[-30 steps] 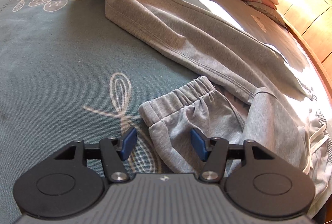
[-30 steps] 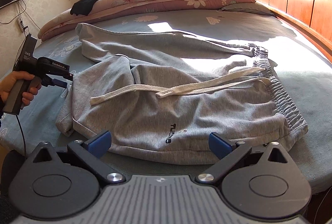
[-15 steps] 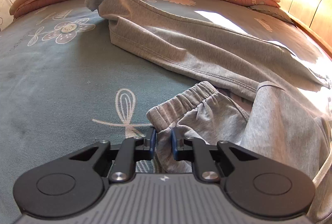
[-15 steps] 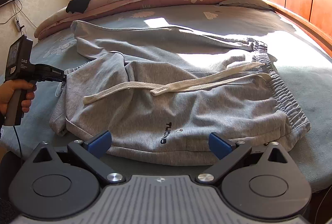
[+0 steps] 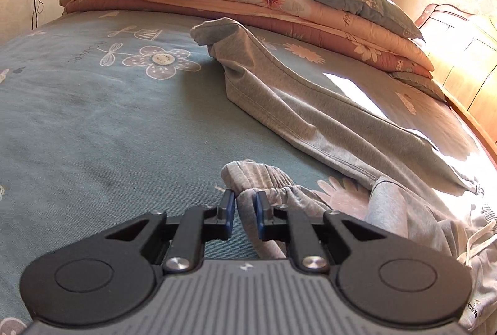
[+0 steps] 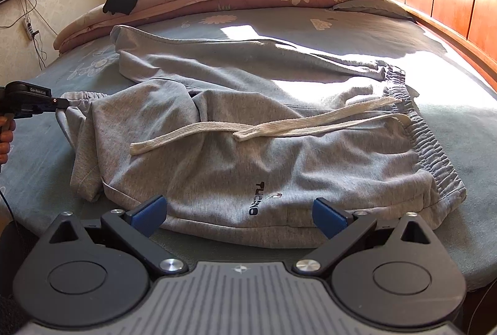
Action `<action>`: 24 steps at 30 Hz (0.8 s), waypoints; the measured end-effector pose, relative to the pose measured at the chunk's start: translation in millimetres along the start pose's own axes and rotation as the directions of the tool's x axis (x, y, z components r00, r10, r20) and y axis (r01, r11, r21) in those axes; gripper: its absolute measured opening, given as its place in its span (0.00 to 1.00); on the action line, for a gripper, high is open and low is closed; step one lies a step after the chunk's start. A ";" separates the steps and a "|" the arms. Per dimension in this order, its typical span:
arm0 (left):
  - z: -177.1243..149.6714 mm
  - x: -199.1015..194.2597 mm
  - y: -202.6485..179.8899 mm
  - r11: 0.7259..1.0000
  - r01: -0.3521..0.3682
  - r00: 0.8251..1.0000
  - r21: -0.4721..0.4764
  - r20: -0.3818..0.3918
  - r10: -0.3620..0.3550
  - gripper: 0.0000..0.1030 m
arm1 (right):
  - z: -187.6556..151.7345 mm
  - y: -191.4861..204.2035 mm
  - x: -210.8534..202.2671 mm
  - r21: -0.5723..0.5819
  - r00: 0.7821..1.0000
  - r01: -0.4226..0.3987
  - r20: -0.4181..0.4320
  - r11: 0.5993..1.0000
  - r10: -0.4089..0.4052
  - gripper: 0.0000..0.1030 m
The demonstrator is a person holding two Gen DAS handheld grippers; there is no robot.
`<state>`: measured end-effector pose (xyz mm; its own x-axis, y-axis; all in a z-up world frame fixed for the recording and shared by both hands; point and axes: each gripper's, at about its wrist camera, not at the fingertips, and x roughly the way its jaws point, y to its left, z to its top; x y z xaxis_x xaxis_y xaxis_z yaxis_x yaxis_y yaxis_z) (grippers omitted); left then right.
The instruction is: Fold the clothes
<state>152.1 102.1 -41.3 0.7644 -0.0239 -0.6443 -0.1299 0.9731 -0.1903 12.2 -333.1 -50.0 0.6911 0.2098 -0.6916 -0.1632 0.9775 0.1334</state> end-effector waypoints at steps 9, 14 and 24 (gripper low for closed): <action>13.7 -28.3 51.8 0.989 -0.124 0.989 -0.081 0.066 0.129 0.12 | 0.3 4.2 1.5 -0.012 1.000 -0.006 -0.002 1.000 0.006 0.98; 16.9 -40.5 79.9 0.965 -0.217 0.968 -0.149 0.096 0.233 0.12 | 0.2 5.0 0.7 -0.017 1.000 -0.001 -0.003 1.000 0.001 0.98; 21.0 -72.3 127.7 0.909 -0.333 0.915 -0.248 0.146 0.375 0.12 | 1.3 -2.4 2.4 -0.009 1.000 0.022 -0.005 1.000 -0.022 0.98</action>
<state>93.5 232.9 -3.5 0.7429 0.3769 -0.5532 -0.5300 0.8360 -0.1422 15.2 -335.0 -51.1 0.6909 0.1879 -0.6981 -0.1543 0.9817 0.1115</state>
